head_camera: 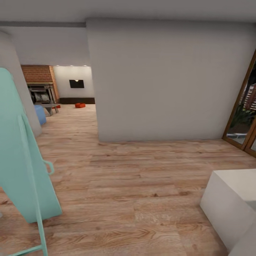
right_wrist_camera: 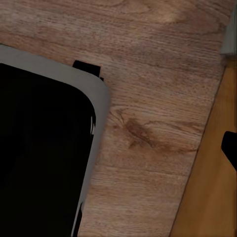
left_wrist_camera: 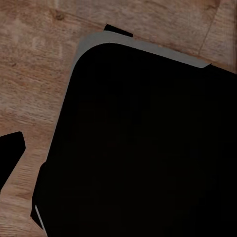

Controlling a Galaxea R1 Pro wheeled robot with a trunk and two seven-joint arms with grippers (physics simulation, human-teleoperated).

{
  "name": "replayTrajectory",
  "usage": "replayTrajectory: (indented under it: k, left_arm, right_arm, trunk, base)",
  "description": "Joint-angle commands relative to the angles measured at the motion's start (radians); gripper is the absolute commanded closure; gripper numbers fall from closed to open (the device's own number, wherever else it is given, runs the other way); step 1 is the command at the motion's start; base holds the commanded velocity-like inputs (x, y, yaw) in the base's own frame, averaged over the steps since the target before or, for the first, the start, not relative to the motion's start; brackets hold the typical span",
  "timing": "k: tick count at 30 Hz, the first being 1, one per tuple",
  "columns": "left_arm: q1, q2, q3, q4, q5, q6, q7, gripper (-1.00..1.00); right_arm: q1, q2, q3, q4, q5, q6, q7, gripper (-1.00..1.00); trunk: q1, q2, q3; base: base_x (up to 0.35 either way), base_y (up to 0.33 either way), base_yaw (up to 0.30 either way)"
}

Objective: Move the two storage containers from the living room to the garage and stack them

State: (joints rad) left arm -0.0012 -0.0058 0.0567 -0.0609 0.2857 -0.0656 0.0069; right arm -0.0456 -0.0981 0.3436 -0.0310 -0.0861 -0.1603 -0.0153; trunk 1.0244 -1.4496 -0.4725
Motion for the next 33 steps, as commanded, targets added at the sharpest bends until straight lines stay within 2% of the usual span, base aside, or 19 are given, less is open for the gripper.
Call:
replayTrajectory:
  k: [1, 33]
  left_arm:
    - [0.000, 0.000, 0.005, 0.000, 0.001, -0.002, 0.001, -1.00]
    - [0.000, 0.001, 0.005, 0.000, 0.001, -0.005, 0.001, -1.00]
  right_arm:
    - [0.000, 0.000, 0.009, 0.000, -0.009, -0.003, -0.002, -1.00]
    - [0.000, 0.001, 0.003, 0.000, -0.011, -0.007, 0.000, -1.00]
  trunk:
    - [0.001, 0.000, -0.001]
    - [0.001, 0.000, -0.001]
  base:
    - [0.326, 0.000, 0.000]
    - [0.326, 0.000, 0.001]
